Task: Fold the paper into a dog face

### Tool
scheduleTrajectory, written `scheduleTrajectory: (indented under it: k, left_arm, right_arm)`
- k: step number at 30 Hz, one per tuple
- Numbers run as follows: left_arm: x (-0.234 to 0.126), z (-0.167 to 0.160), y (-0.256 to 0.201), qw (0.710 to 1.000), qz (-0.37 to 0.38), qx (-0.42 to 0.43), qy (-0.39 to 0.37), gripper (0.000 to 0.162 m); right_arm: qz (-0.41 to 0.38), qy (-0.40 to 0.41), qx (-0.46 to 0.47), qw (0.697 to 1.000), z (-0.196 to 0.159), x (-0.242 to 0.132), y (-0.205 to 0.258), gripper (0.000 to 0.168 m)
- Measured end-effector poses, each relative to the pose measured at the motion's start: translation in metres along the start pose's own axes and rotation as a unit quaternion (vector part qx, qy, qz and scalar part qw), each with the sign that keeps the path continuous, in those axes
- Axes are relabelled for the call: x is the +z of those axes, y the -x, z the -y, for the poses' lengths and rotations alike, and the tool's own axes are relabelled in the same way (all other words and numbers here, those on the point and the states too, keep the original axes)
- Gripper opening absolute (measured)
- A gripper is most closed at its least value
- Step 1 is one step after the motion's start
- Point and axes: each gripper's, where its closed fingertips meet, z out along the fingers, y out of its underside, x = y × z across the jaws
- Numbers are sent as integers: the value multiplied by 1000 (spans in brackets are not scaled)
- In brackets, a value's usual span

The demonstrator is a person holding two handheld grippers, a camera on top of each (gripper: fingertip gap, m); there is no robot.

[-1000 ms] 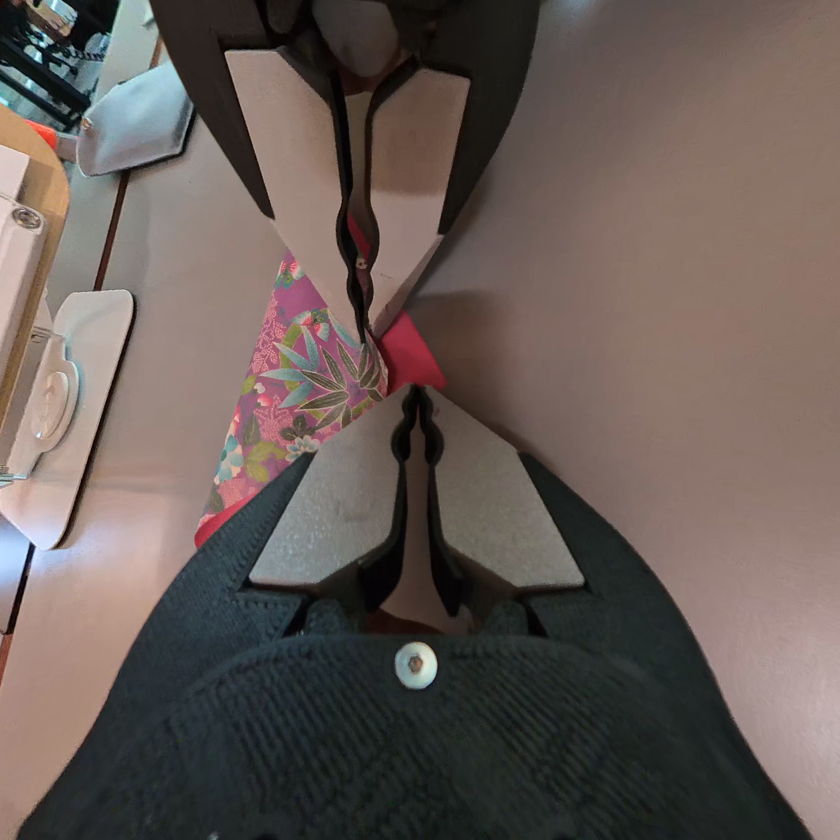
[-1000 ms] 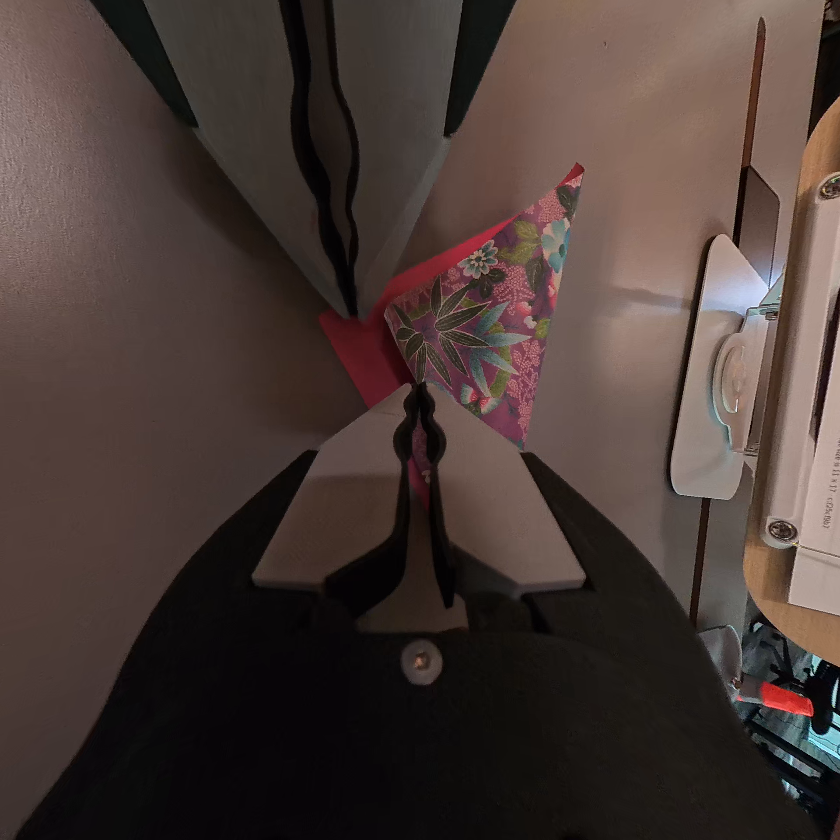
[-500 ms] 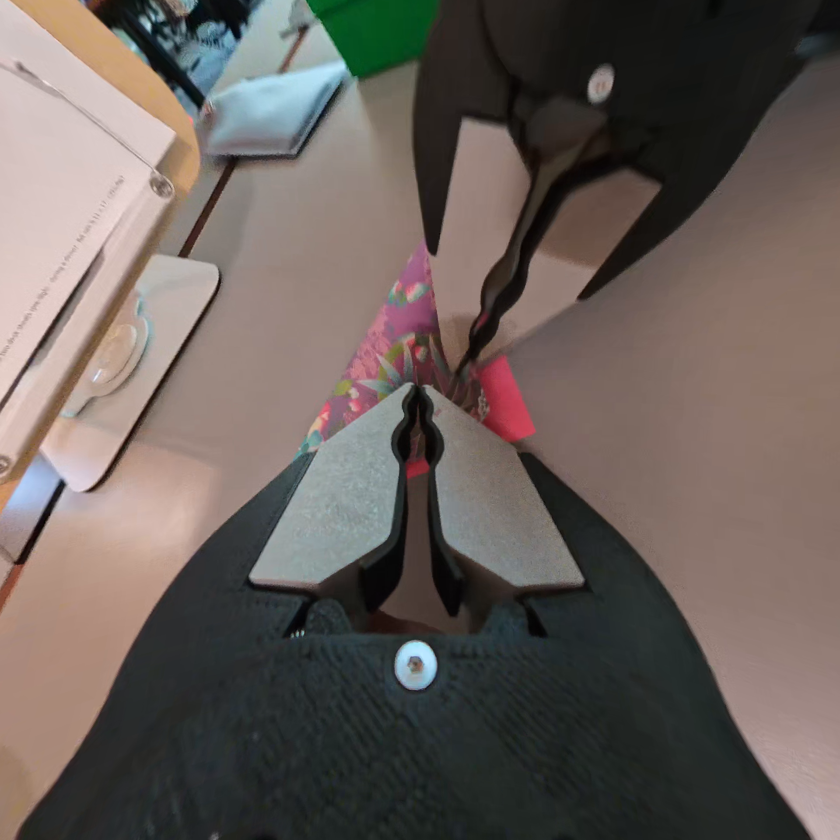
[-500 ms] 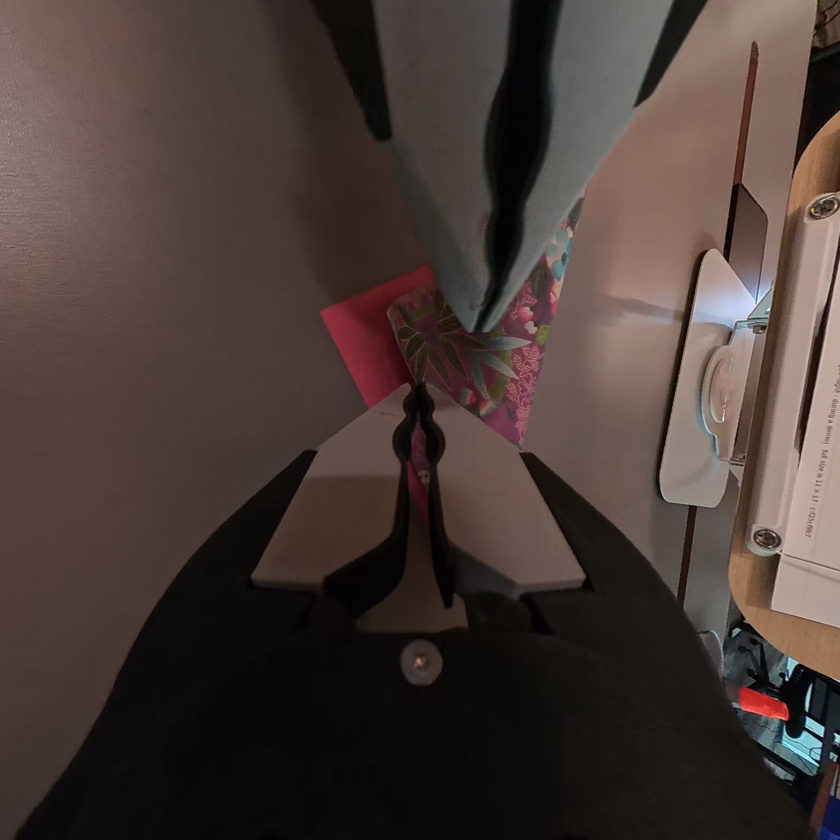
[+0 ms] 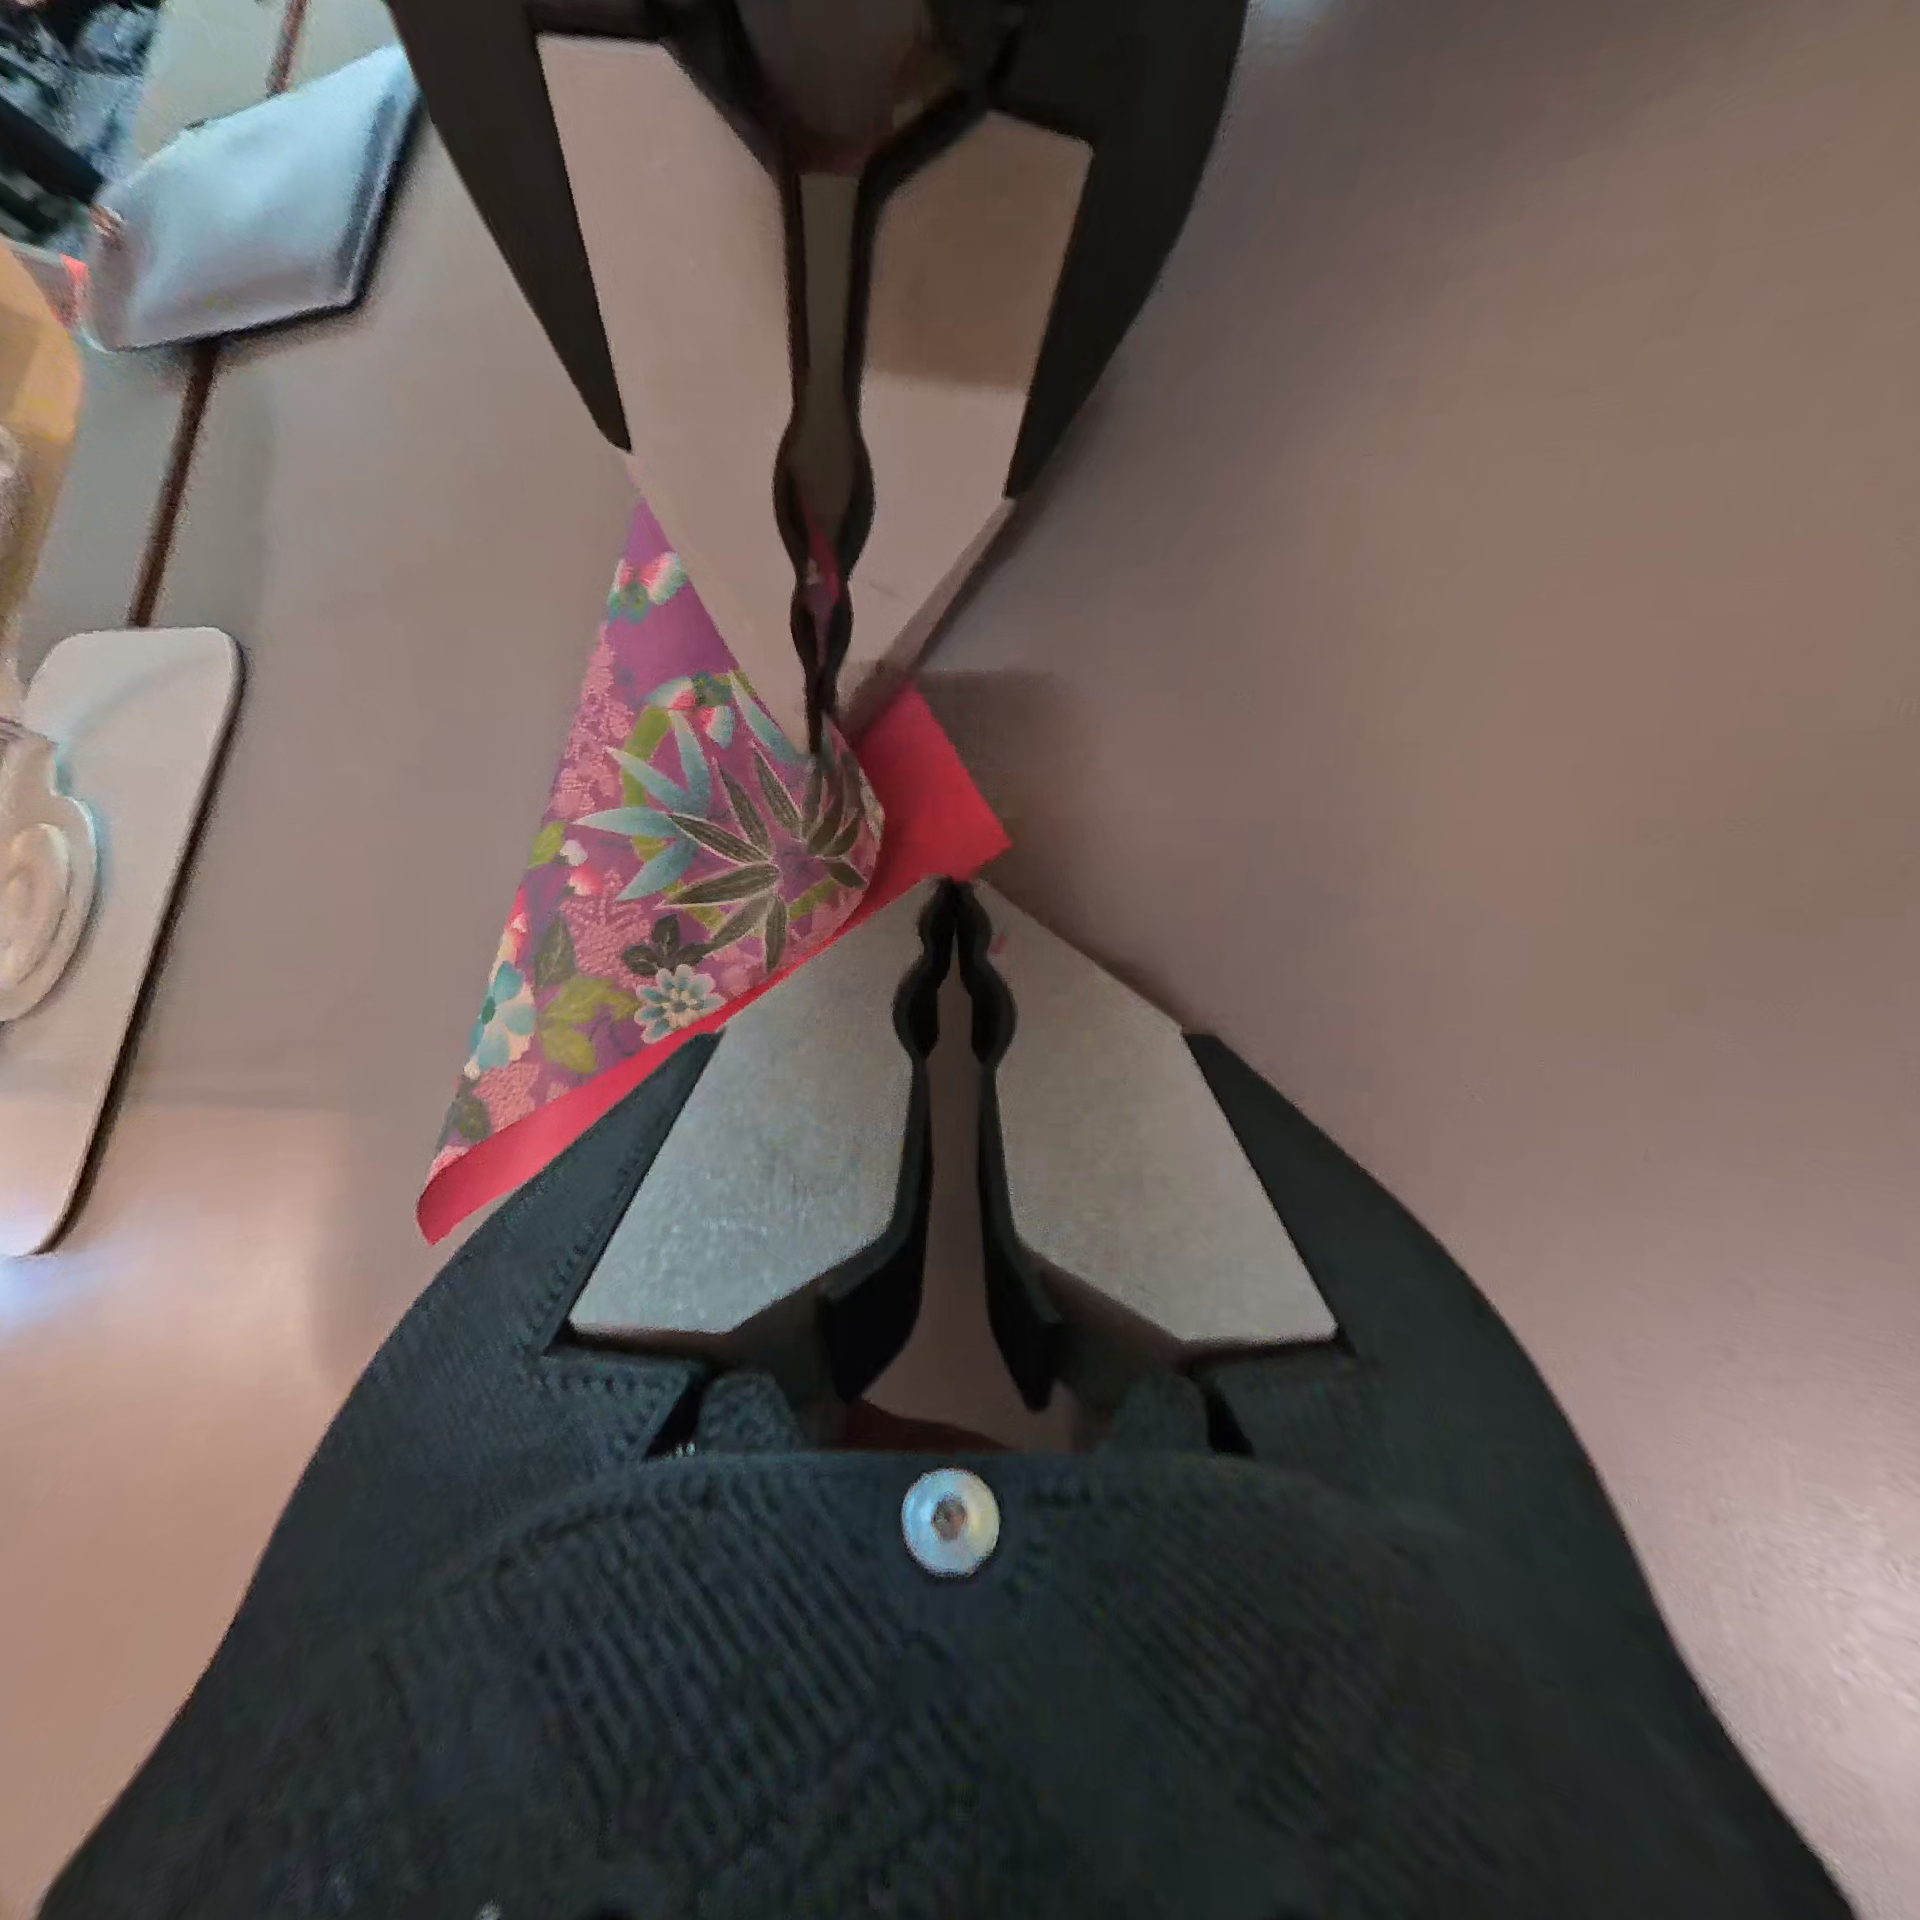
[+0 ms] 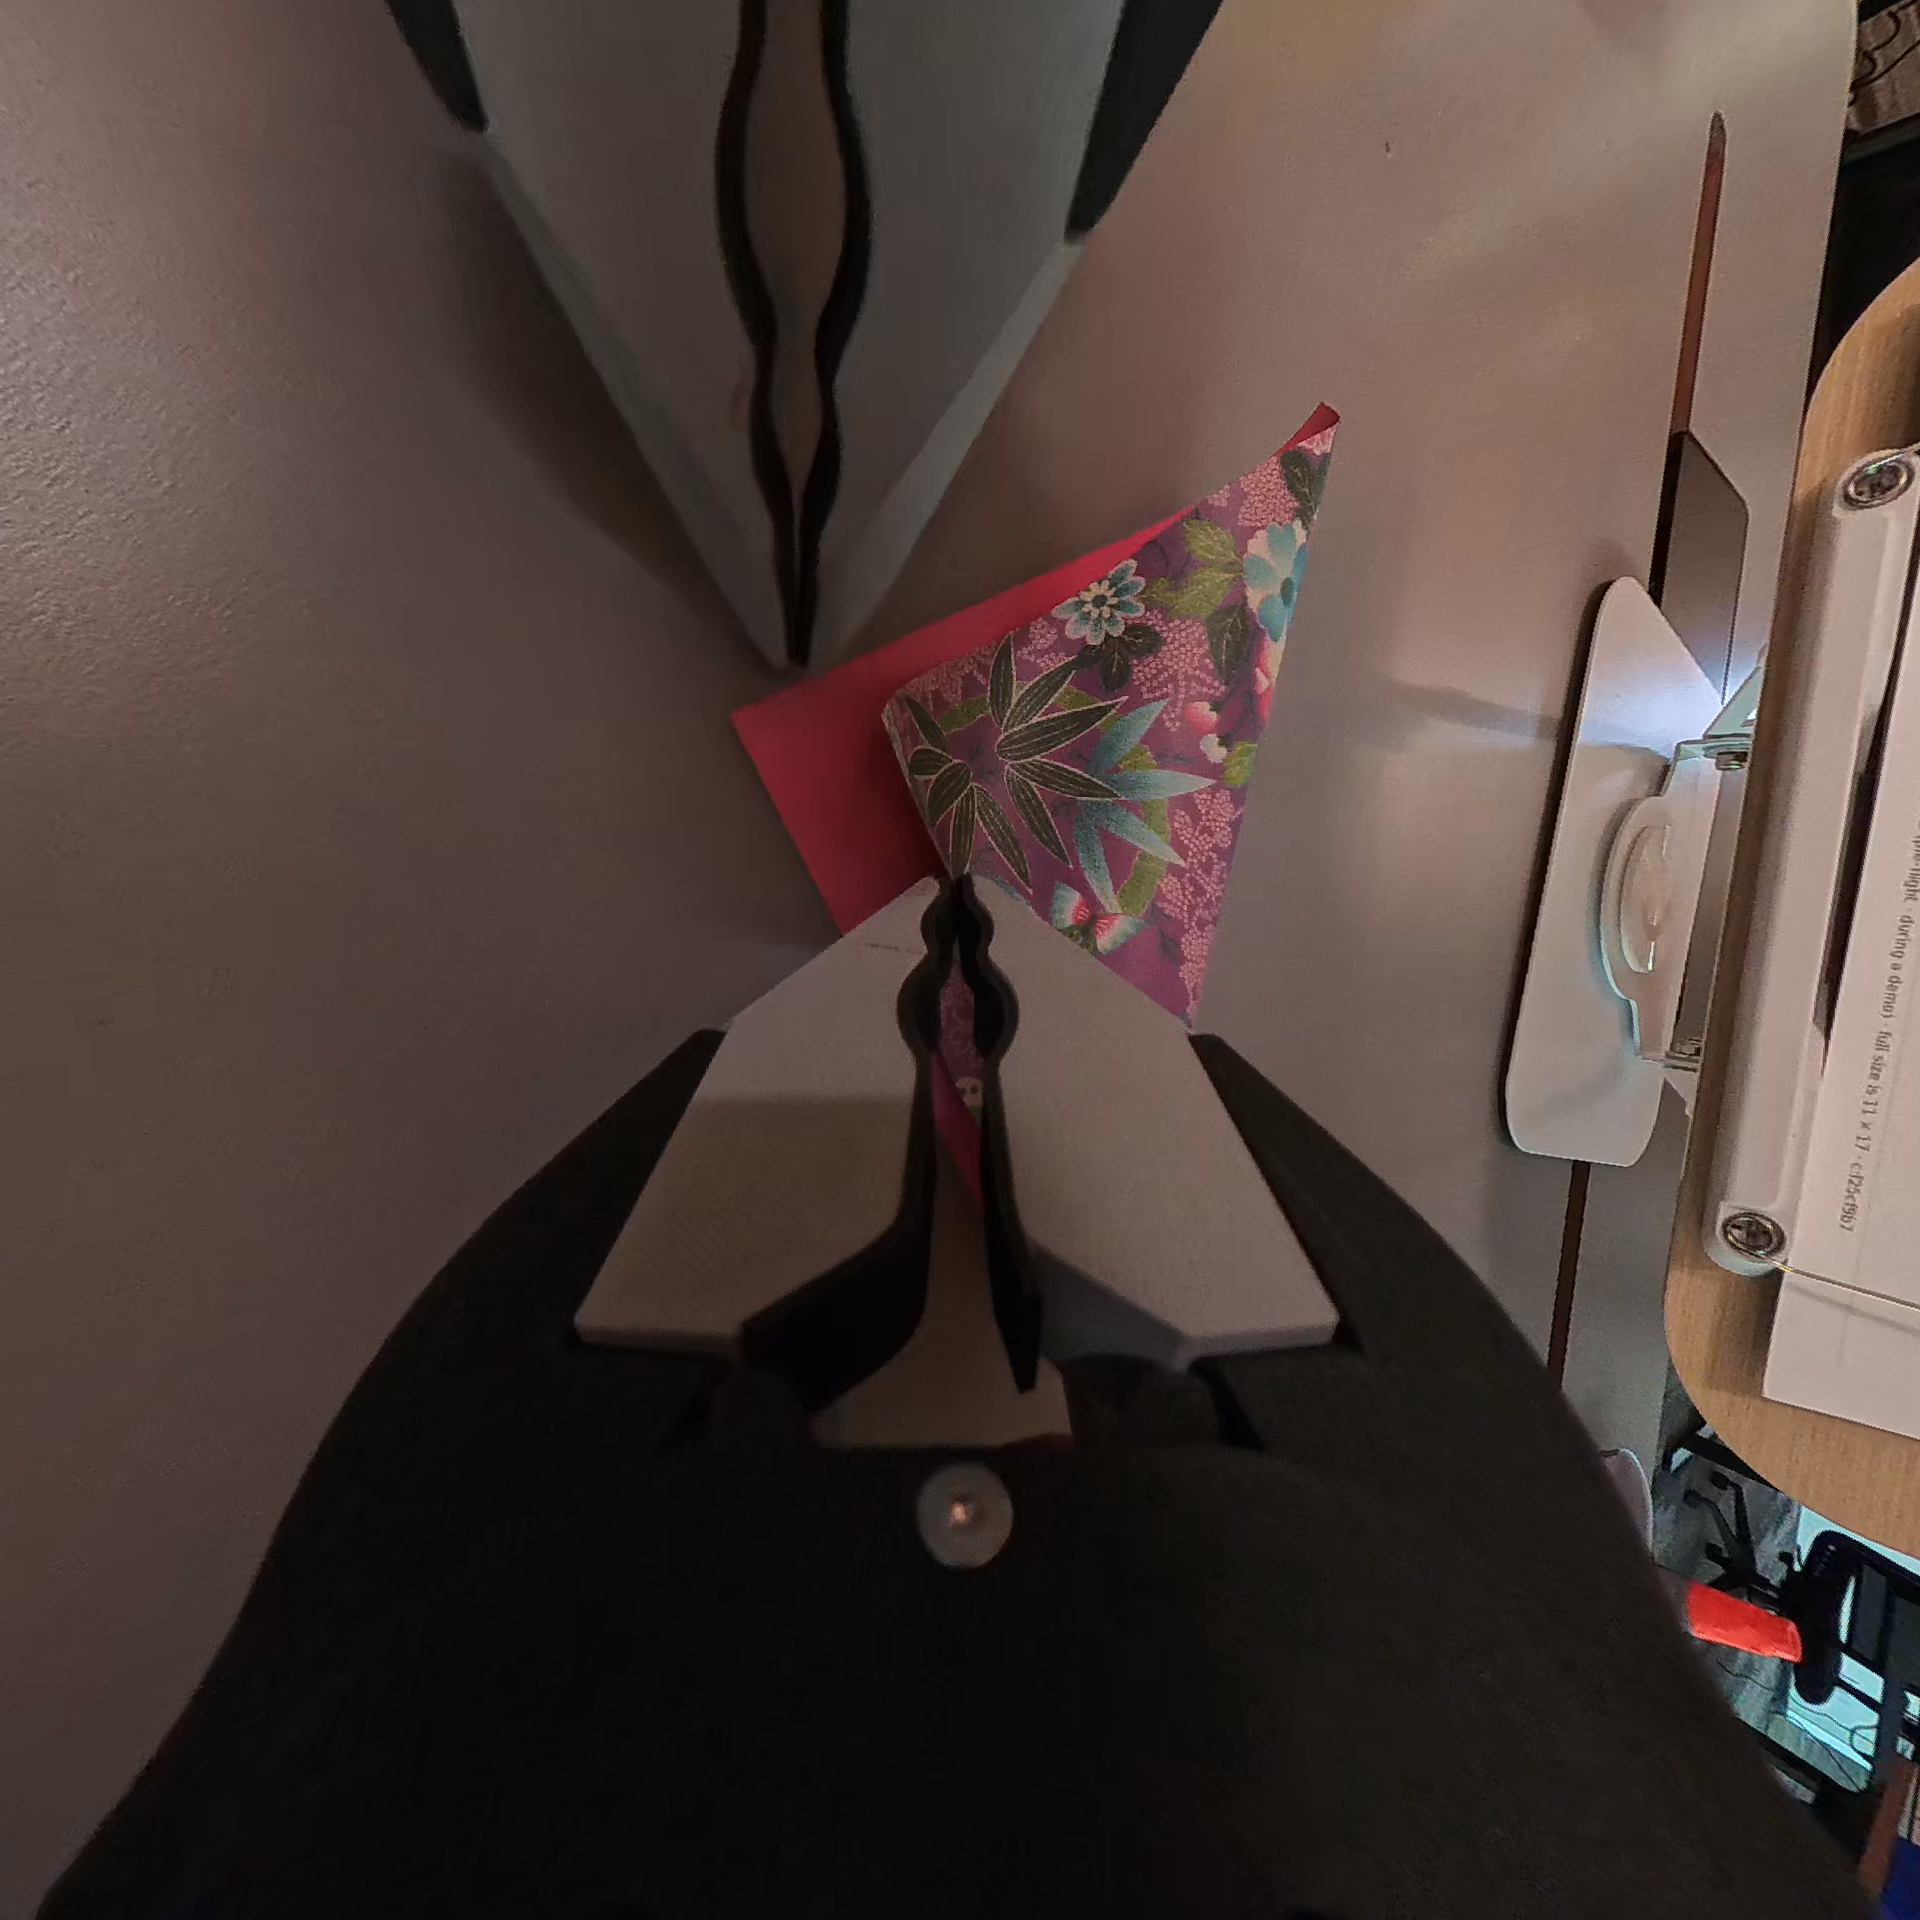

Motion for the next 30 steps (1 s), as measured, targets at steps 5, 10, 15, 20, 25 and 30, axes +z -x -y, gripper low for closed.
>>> scheduleTrajectory:
  k: [5, 10, 15, 20, 25, 30]
  left_arm:
    - [4, 2, 3, 1000, 16, 13, 5, 0]
    - [4, 2, 3, 1000, 13, 2, 1, 0]
    - [4, 2, 3, 1000, 13, 5, 0, 0]
    - [-6, 2, 7, 1000, 5, -18, -17, 0]
    - [-21, 16, 41, 990, 48, -96, -88, 0]
    - [3, 7, 37, 995, 54, -75, -29, 0]
  right_arm:
    - [-1, 2, -3, 1000, 0, 0, 0, 0]
    - [0, 2, -12, 1000, 4, 0, 3, 0]
    - [-5, 3, -19, 1000, 4, 0, 3, 0]
    - [-1, -1, -23, 1000, 4, -1, 4, 0]
    - [-2, -12, -37, 999, 5, -2, 5, 0]
    - [-1, -17, -40, 999, 5, -3, 6, 0]
